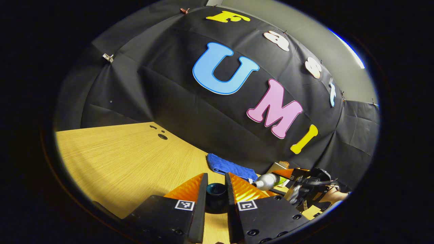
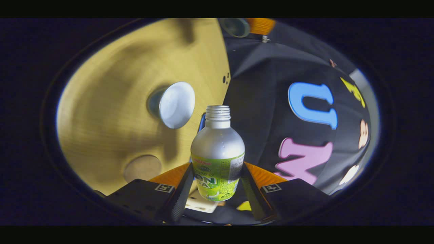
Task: Open the teacup lid with one hand, grasp the water bottle and pour water into the teacup with the other hand; after pouring, place the water bottle on the coaster and then close the teacup lid.
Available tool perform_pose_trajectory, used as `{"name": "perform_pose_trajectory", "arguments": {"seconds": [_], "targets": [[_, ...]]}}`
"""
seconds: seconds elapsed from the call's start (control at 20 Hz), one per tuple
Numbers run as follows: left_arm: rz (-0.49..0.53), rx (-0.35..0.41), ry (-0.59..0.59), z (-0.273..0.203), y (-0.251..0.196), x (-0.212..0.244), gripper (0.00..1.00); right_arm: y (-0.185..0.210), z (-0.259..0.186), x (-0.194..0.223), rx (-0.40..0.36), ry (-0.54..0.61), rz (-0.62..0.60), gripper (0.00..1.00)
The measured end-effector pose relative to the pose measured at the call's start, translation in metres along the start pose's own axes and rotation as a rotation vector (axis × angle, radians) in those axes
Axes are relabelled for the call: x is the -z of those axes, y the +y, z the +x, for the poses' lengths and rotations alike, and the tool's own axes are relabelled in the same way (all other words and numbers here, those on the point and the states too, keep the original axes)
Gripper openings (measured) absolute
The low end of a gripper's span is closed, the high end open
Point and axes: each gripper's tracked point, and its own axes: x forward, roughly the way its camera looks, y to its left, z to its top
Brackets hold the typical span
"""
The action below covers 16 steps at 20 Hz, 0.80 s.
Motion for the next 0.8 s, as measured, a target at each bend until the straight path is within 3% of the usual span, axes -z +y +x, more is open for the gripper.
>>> {"name": "perform_pose_trajectory", "arguments": {"seconds": [0.2,0.5,0.8], "targets": [[-0.012,0.005,0.004,0.002,-0.001,0.002,0.34,0.022,-0.004,-0.010,-0.082,-0.089,0.430,0.79],[-0.006,0.008,0.006,0.002,-0.001,0.002,0.31,0.026,0.000,-0.016,-0.204,-0.247,1.059,0.79],[0.007,0.009,0.003,0.001,-0.002,0.000,0.31,0.038,0.014,-0.013,-0.176,-0.295,1.295,0.79]]}}
